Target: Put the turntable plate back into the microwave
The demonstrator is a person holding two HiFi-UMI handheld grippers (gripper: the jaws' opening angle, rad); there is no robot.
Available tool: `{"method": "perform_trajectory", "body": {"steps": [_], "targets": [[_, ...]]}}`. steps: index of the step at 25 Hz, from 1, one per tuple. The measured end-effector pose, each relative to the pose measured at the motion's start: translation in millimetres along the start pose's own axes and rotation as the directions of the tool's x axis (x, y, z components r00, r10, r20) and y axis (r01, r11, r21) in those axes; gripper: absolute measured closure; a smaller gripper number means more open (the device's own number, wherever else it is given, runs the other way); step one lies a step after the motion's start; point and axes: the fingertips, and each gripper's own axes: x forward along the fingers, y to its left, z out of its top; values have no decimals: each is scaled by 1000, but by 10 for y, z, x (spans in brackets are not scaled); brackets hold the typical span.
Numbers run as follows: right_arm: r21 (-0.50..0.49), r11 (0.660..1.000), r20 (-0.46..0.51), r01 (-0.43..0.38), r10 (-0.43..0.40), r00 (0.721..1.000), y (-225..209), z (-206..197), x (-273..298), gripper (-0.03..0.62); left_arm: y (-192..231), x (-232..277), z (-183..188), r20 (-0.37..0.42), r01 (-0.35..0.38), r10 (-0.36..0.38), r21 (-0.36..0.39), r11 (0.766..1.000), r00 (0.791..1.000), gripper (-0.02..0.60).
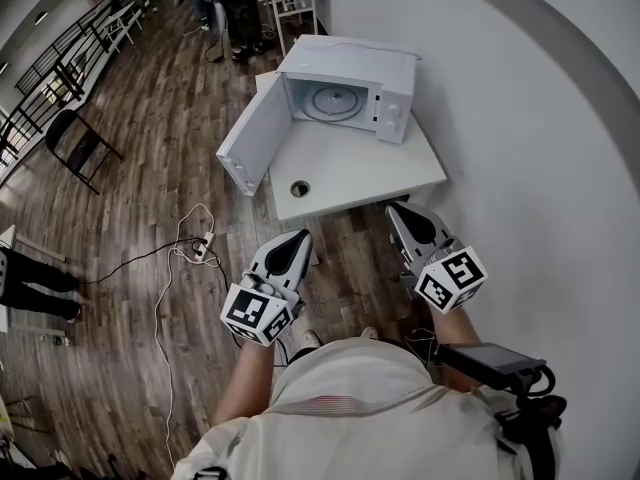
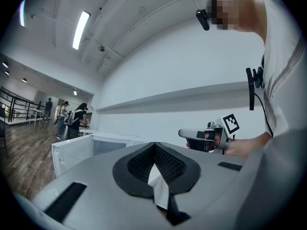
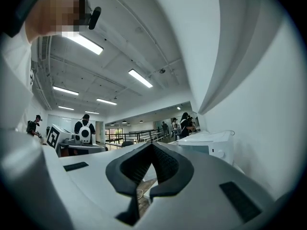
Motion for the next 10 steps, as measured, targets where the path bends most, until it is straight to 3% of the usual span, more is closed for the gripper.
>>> {"method": "perform_trajectory", "body": {"steps": [10], "targets": [[-7, 1000, -2, 20, -20, 1000, 205, 14, 49, 589, 88, -163, 59, 12, 36, -36, -13, 999, 999, 572]]}}
